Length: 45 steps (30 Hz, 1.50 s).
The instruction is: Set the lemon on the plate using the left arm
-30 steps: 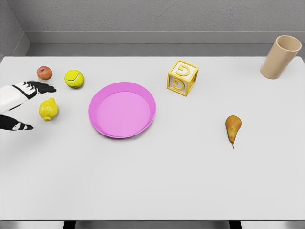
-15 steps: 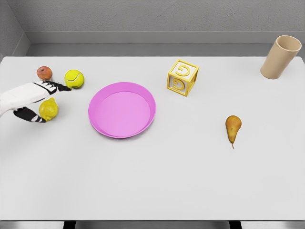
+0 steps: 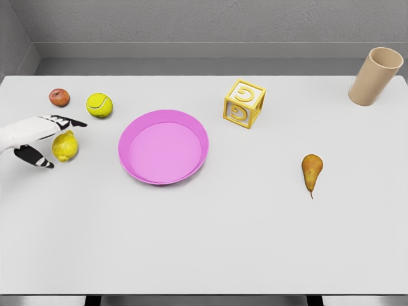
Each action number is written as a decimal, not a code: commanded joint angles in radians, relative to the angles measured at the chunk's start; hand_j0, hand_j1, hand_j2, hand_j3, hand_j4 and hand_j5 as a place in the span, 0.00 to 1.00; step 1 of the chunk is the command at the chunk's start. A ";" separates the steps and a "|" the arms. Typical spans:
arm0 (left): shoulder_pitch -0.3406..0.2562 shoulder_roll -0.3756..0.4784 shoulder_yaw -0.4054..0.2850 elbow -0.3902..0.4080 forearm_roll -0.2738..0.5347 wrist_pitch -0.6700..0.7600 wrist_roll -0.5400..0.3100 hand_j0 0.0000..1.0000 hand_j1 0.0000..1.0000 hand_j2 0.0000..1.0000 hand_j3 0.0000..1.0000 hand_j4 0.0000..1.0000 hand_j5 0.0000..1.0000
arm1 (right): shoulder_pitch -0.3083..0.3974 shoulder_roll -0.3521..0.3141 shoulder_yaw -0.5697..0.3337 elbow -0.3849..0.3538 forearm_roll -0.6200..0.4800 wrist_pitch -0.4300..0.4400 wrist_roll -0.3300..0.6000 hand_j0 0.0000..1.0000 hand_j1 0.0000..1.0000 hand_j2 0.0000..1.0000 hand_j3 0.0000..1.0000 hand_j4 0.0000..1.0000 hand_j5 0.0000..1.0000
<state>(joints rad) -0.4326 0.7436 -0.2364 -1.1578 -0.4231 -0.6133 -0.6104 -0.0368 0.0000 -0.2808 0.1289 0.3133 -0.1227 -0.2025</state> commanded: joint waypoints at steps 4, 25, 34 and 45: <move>0.000 -0.003 -0.014 0.003 0.006 0.002 0.000 1.00 1.00 1.00 1.00 1.00 1.00 | 0.000 0.000 0.000 0.000 -0.002 0.000 0.000 1.00 1.00 1.00 1.00 1.00 1.00; -0.005 -0.020 -0.020 0.000 -0.029 0.002 0.000 0.70 0.70 0.70 0.70 0.70 0.70 | 0.000 0.000 0.000 0.000 0.000 0.000 0.000 1.00 1.00 1.00 1.00 1.00 1.00; -0.005 -0.020 -0.014 -0.011 -0.025 0.002 0.000 0.62 0.62 0.62 0.62 0.62 0.62 | 0.000 0.000 0.000 0.000 0.000 0.000 0.000 1.00 1.00 1.00 1.00 1.00 1.00; -0.005 -0.020 -0.009 -0.095 -0.017 0.002 0.000 0.58 0.58 0.58 0.58 0.58 0.58 | 0.000 0.000 0.000 0.000 0.000 0.000 0.000 1.00 1.00 1.00 1.00 1.00 1.00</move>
<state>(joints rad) -0.4372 0.7231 -0.2451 -1.2352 -0.4472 -0.6133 -0.6116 -0.0368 0.0000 -0.2808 0.1289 0.3134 -0.1227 -0.2025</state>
